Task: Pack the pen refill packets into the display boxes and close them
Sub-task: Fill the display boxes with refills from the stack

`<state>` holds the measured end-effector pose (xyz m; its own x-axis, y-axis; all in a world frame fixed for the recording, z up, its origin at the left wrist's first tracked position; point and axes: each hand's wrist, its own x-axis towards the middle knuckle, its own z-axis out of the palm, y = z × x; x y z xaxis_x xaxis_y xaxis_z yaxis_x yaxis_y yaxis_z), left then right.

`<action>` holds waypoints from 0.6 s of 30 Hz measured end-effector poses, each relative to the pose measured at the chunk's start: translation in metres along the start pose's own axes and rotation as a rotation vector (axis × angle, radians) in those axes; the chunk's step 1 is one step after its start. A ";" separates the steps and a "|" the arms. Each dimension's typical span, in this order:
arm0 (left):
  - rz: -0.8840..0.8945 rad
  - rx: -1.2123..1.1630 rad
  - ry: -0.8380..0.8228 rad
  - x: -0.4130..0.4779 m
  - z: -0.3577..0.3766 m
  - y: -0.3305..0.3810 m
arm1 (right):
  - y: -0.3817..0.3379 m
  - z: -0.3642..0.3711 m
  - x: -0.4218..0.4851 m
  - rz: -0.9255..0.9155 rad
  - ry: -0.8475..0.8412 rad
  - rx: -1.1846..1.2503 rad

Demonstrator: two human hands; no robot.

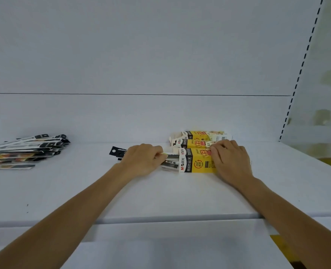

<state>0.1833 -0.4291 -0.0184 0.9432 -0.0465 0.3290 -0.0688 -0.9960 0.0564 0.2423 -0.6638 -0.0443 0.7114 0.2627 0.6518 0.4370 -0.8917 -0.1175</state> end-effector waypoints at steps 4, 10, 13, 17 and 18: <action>-0.003 0.026 0.004 0.017 0.004 0.012 | 0.002 0.002 0.000 0.001 0.021 -0.011; -0.014 0.178 0.178 0.030 0.017 0.016 | 0.002 0.002 0.001 -0.009 0.003 -0.036; 0.002 0.223 0.218 0.032 0.018 0.014 | 0.003 0.003 0.000 -0.013 -0.008 -0.041; -0.061 0.211 0.211 0.035 0.017 0.018 | 0.002 0.004 0.000 -0.004 0.002 -0.033; -0.077 0.191 0.197 0.035 0.018 0.023 | 0.002 0.004 0.000 -0.002 0.002 -0.043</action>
<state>0.2209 -0.4554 -0.0223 0.8607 0.0270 0.5084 0.0809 -0.9932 -0.0841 0.2459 -0.6639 -0.0474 0.7091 0.2640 0.6539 0.4143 -0.9063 -0.0834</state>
